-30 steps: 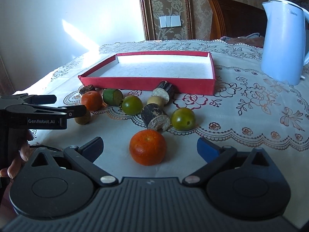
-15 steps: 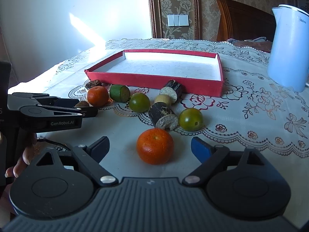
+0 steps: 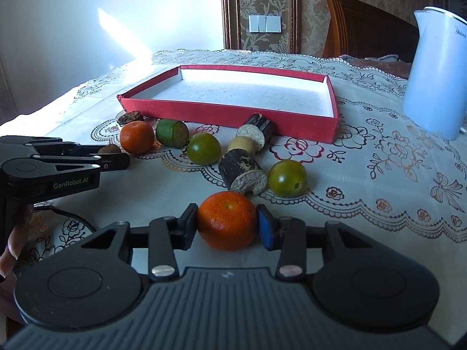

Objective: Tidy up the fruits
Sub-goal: 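Grasp the orange with the right tool while the left tool grasps the small brown fruit, then carry both fruits into the red tray and open both tools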

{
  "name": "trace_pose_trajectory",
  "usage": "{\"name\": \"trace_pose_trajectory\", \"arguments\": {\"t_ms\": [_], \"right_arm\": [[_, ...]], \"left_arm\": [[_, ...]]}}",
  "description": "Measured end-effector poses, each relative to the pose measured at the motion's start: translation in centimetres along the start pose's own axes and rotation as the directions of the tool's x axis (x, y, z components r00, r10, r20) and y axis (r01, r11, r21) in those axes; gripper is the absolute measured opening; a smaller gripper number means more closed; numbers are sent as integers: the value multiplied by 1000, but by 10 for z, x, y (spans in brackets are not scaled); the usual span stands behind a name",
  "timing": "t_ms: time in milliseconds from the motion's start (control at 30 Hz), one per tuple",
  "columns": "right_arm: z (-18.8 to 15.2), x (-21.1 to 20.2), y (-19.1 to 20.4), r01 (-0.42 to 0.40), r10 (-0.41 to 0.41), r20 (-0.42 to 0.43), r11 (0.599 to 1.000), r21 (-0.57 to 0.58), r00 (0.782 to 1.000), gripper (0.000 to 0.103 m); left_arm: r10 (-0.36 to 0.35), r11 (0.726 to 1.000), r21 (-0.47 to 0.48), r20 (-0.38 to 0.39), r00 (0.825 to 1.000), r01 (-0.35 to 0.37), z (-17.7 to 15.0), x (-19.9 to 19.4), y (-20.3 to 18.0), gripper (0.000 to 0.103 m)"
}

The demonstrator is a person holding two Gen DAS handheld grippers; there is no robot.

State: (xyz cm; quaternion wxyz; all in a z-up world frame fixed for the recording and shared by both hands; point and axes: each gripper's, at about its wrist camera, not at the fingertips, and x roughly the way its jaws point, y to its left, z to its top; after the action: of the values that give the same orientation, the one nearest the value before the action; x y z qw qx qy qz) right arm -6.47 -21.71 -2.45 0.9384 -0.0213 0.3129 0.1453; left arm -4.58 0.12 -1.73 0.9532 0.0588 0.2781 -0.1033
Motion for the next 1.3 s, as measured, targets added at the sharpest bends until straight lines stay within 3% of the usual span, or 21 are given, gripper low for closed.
{"name": "trace_pose_trajectory", "arguments": {"t_ms": [200,333,500,700,1067,1300], "right_arm": [[0,-3,3,12,-12,23,1000,-23,1000,40],[11,-18,0,14,-12,82,1000,-22,997,40],[36,-28,-9,55,-52,172,998,-12,984,40],[64,-6,-23,110,-112,209,994,23,971,40],[104,70,-44,171,-173,149,985,23,974,40],[117,113,-51,182,-184,90,983,27,979,40]], "left_arm": [[-6,1000,-3,15,1000,6,0,-4,2,25],[-8,1000,-18,21,1000,8,5,-8,6,25],[-16,999,-30,39,999,17,26,-11,7,25],[-26,999,-21,68,997,28,57,1,-3,25],[54,998,-35,52,997,-53,104,69,-8,25],[93,994,-62,-35,995,-95,114,118,-1,25]]}}
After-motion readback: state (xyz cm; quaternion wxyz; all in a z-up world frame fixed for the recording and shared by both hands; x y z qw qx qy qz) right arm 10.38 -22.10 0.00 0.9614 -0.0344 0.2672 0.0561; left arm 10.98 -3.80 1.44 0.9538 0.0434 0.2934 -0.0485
